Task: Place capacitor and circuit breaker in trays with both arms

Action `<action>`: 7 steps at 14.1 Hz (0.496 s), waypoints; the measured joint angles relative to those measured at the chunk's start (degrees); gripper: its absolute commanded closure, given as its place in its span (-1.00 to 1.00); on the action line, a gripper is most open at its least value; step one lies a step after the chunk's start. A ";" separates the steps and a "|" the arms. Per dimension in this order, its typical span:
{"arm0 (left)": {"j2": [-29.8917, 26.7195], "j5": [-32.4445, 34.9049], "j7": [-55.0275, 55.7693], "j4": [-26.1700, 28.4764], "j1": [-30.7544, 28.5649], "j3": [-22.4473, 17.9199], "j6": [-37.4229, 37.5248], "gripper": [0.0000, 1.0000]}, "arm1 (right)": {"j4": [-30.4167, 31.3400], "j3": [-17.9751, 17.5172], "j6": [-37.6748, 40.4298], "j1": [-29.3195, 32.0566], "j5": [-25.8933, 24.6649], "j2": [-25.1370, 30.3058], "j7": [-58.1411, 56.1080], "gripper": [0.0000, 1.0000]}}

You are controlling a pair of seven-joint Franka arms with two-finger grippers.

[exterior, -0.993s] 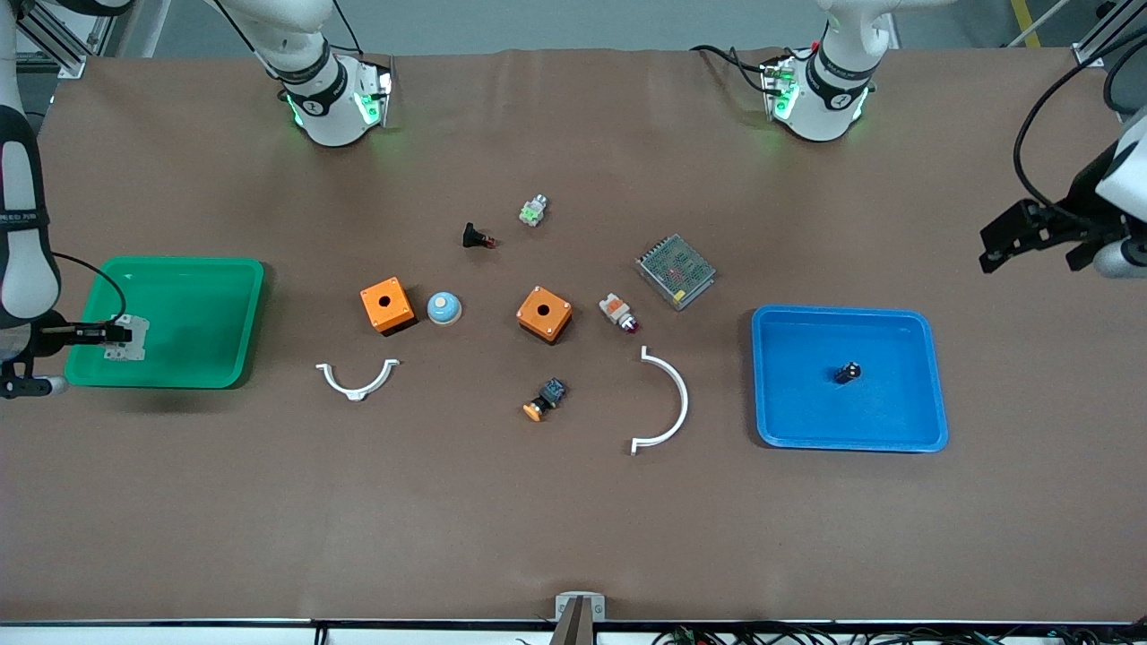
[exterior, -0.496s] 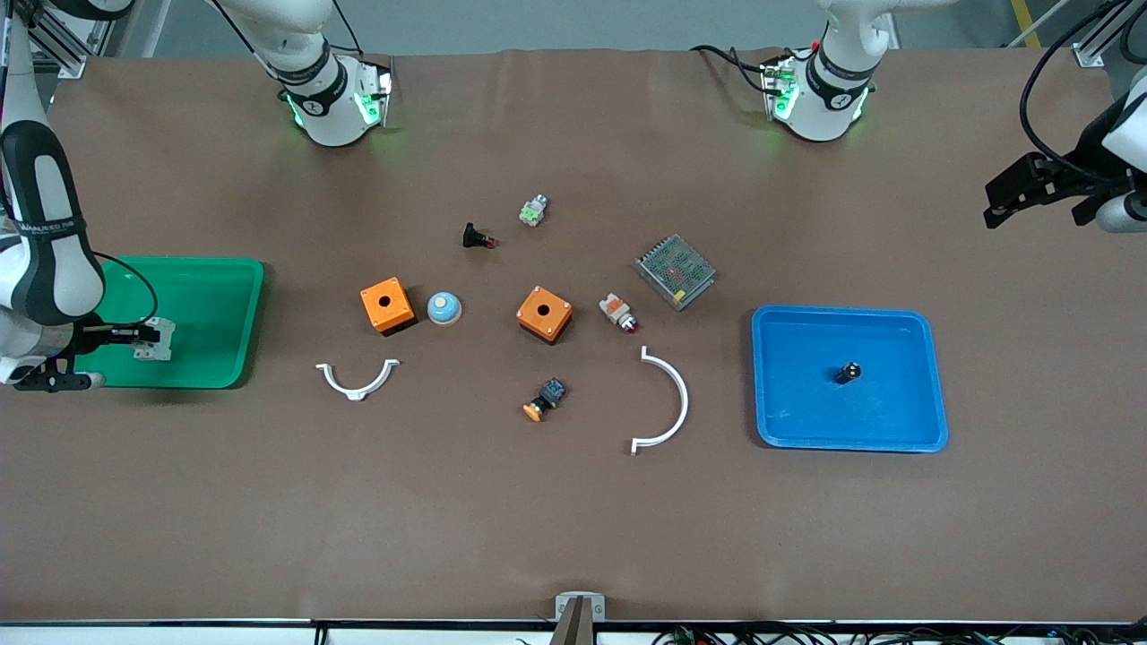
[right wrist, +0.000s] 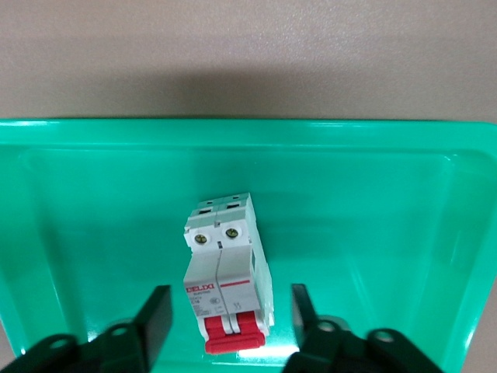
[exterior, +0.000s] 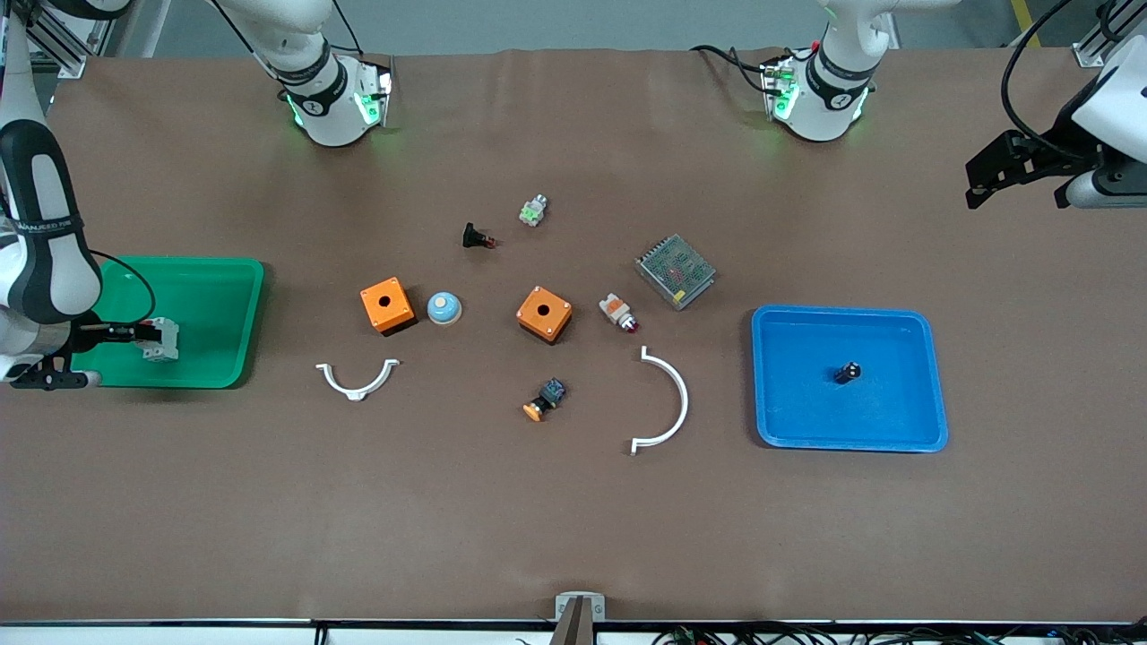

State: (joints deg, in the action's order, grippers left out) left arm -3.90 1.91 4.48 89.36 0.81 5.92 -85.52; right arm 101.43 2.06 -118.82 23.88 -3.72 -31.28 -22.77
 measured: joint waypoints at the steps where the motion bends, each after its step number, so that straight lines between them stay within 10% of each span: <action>1: 0.00 0.00 0.00 0.38 0.18 -0.04 -0.02 -1.00 | -0.15 -0.10 0.37 0.00 0.00 0.76 0.01 -0.99; 7: 0.01 -0.88 0.00 1.62 0.38 -0.18 -0.73 -1.00 | -1.51 -1.87 15.31 -5.28 1.22 17.28 5.62 -0.99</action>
State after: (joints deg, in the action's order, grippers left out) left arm -3.89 1.02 4.48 90.97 1.19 5.74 -86.25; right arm 99.92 0.19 -103.51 18.60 -2.51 -14.00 -17.15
